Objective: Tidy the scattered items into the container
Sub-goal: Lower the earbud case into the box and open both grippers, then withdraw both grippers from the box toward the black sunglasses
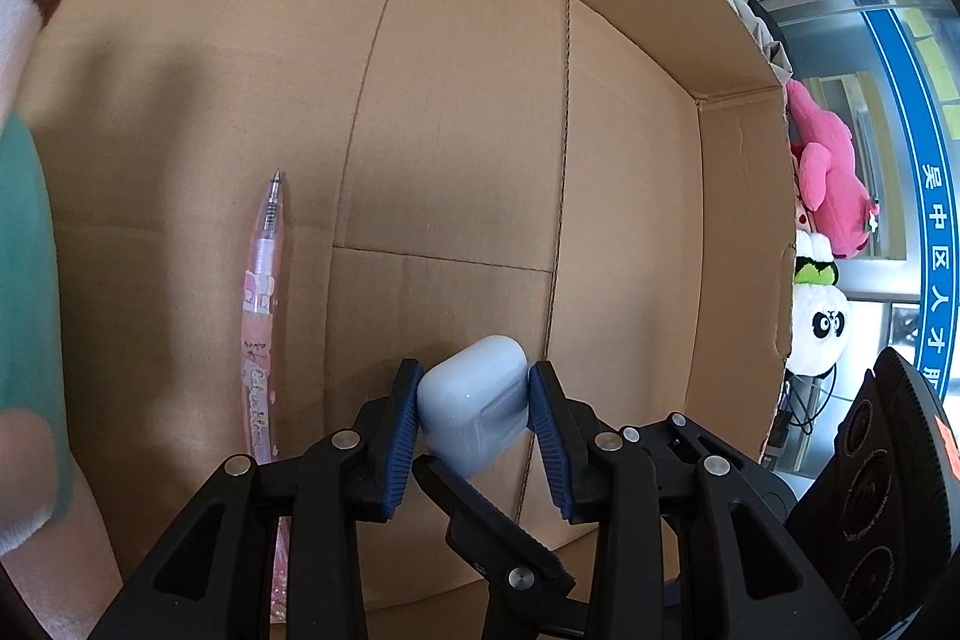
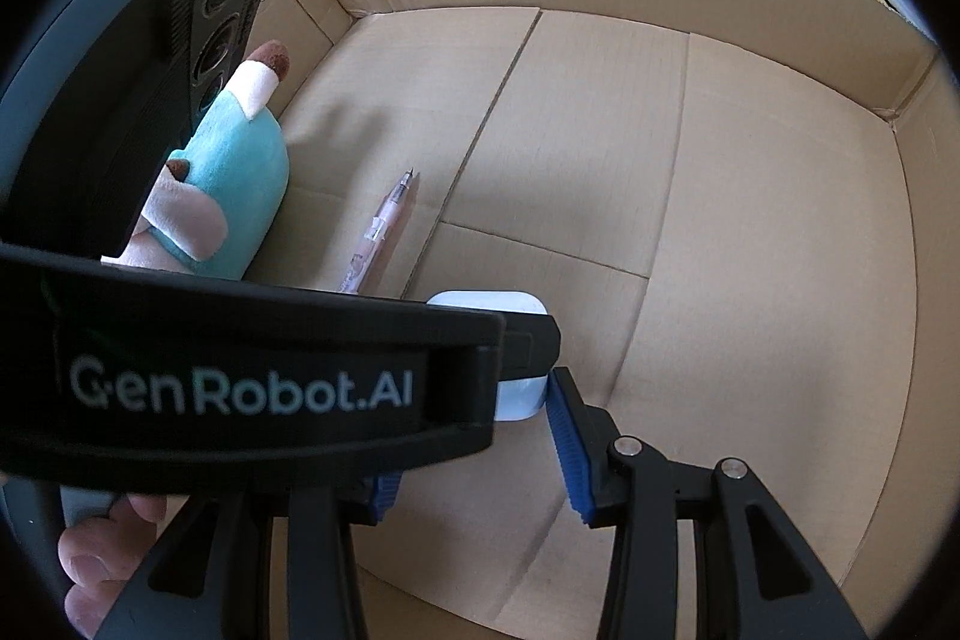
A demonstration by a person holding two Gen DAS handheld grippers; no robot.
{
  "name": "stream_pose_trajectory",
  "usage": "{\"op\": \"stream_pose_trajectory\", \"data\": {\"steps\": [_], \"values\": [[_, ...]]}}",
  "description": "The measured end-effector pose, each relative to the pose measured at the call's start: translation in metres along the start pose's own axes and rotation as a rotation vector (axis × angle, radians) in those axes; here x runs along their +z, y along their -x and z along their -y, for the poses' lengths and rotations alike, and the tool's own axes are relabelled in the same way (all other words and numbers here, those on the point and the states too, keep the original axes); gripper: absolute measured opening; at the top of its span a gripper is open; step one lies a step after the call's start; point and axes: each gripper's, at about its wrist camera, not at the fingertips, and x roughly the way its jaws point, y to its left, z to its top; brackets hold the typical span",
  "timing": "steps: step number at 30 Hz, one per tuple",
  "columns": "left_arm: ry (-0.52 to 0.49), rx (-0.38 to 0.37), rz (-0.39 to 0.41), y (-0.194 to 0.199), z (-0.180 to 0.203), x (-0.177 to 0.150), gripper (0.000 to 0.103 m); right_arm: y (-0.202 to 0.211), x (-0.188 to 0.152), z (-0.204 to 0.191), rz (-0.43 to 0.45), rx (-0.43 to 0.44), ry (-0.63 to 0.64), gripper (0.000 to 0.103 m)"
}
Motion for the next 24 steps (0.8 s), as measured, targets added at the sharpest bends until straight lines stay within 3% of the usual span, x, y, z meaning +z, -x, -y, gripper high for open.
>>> {"op": "stream_pose_trajectory", "data": {"steps": [4,7,8,11,14,16,18,20,24], "values": [[0.001,0.005,0.002,0.001,0.003,-0.002,0.058,0.002,0.005,0.004,0.006,-0.006,-0.001,0.043],[0.002,0.030,0.022,0.005,0.004,-0.003,0.074,0.003,0.001,0.000,-0.002,0.008,-0.005,0.050],[0.004,0.037,0.033,0.007,0.004,-0.004,0.076,0.005,-0.016,-0.017,-0.004,0.008,-0.004,0.052],[0.009,0.041,0.062,0.015,0.002,-0.007,0.076,0.009,-0.017,-0.017,0.002,0.007,0.002,0.056],[-0.009,0.072,0.129,0.035,0.003,-0.017,0.076,0.028,-0.022,-0.017,0.064,0.019,0.012,0.058],[-0.035,0.086,0.196,0.054,0.007,-0.029,0.076,0.051,-0.031,-0.013,0.138,0.030,-0.001,0.067],[-0.086,0.125,0.314,0.081,0.015,-0.052,0.082,0.076,-0.044,-0.010,0.219,0.019,-0.018,0.078],[-0.135,0.186,0.436,0.103,0.022,-0.079,0.101,0.098,-0.060,-0.010,0.287,-0.001,-0.018,0.079],[-0.208,0.302,0.619,0.129,0.030,-0.139,0.103,0.141,-0.105,-0.025,0.384,-0.069,0.010,0.079]]}}
